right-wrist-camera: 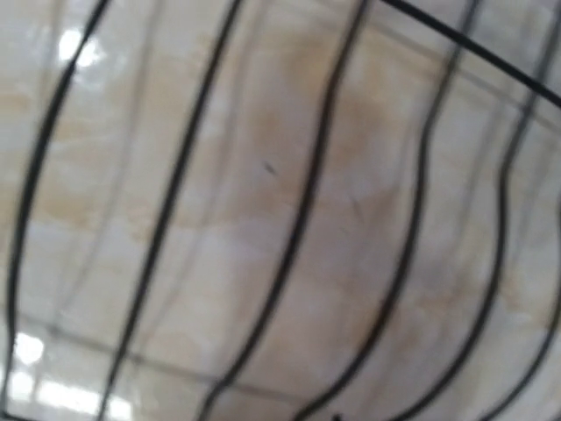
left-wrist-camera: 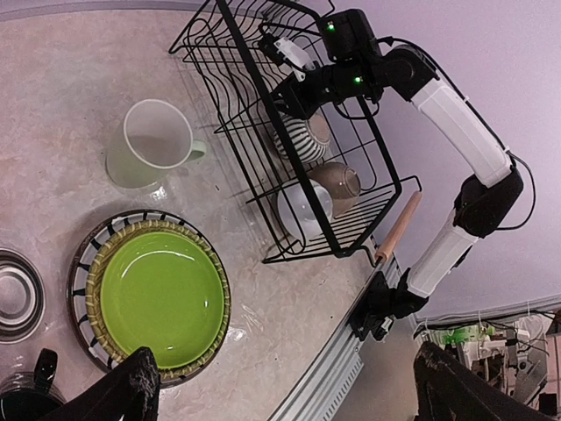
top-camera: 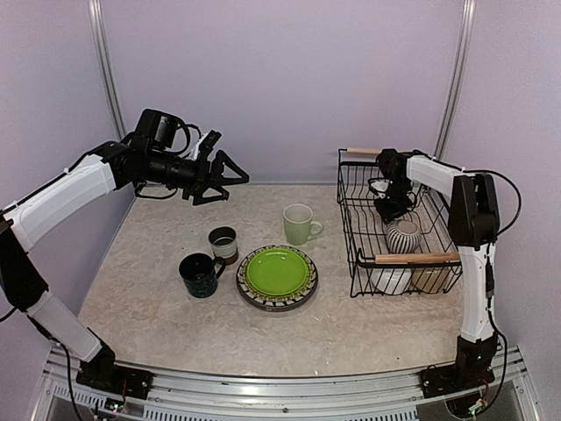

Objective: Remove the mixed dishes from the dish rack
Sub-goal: Grab the cup from the dish rack.

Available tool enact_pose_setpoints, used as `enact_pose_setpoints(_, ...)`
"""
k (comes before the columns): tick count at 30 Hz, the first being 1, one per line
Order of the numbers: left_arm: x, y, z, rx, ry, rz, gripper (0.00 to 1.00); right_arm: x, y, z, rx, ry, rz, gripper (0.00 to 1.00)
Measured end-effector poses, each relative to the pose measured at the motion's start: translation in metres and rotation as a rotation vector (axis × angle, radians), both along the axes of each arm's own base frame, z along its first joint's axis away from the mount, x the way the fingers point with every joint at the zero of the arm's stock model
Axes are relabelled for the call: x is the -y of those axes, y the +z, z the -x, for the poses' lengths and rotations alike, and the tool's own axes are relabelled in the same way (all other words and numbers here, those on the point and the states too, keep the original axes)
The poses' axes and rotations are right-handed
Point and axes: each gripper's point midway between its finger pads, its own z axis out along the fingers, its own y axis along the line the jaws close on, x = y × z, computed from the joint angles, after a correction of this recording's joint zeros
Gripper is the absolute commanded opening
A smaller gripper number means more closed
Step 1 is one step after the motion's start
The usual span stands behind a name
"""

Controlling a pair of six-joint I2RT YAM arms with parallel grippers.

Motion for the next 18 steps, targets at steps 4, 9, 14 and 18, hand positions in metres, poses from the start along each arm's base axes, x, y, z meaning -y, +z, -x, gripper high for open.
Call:
enact_pose_setpoints(4,0.0,0.0,0.0,0.0,0.0,0.0,0.96,-0.006,-0.002,-0.002,-0.015,-0.001,-0.031,0.09)
enact_pose_setpoints(9,0.0,0.0,0.0,0.0,0.0,0.0,0.96,-0.011,0.008,-0.005,-0.003,-0.008,-0.064,0.0)
enact_pose_setpoints(14,0.0,0.0,0.0,0.0,0.0,0.0,0.96,-0.014,0.017,-0.01,0.032,-0.031,-0.091,0.0)
enact_pose_setpoints(18,0.0,0.0,0.0,0.0,0.0,0.0,0.96,-0.014,0.036,-0.008,0.101,-0.076,-0.124,0.0)
